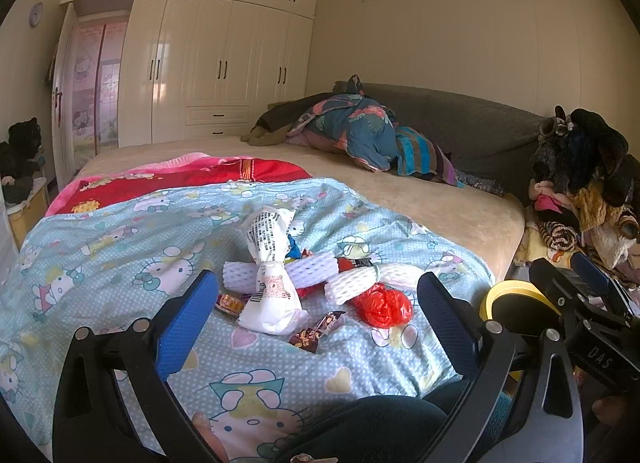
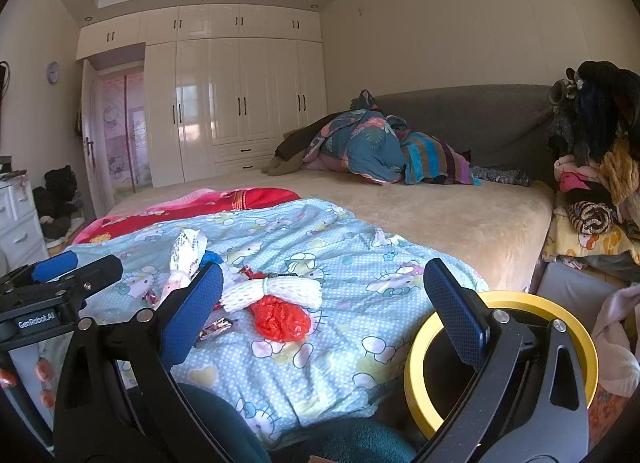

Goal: Collect trash

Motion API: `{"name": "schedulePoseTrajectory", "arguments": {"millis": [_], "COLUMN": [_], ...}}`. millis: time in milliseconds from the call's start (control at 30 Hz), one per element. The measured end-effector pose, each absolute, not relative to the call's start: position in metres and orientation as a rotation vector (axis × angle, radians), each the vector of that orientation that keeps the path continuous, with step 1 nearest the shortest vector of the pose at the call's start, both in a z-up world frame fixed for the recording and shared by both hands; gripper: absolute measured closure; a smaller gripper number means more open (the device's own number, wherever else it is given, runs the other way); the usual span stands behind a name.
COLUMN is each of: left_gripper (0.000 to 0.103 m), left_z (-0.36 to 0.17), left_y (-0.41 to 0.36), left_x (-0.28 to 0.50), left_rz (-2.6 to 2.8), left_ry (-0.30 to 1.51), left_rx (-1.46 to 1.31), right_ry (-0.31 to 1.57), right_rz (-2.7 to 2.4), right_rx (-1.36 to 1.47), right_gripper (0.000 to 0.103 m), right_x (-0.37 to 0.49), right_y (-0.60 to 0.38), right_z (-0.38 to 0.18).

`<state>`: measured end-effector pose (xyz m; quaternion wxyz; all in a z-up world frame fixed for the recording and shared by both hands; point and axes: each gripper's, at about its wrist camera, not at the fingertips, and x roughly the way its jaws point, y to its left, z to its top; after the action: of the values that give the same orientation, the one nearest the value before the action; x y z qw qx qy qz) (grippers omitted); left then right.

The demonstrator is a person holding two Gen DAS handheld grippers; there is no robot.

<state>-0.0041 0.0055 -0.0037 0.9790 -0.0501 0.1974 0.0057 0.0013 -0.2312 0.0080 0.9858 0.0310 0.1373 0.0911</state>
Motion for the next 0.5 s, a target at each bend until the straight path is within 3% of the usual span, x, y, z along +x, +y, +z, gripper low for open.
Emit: {"name": "schedulePoseTrajectory", "arguments": {"millis": [500], "left_gripper": [0.006], "left_z": [-0.0034], "left_y": [0.0062], "left_x": [-0.0050], "left_rz": [0.010], "left_ry": [0.393], "left_rx": [-0.102], "right_ry": [0.273], "right_rz": [0.184], "right_rx": [0.061], "right_gripper": [0.010], "right_x": [0.0004], "right_y": [-0.2309], "right_z": [0.0082]}}
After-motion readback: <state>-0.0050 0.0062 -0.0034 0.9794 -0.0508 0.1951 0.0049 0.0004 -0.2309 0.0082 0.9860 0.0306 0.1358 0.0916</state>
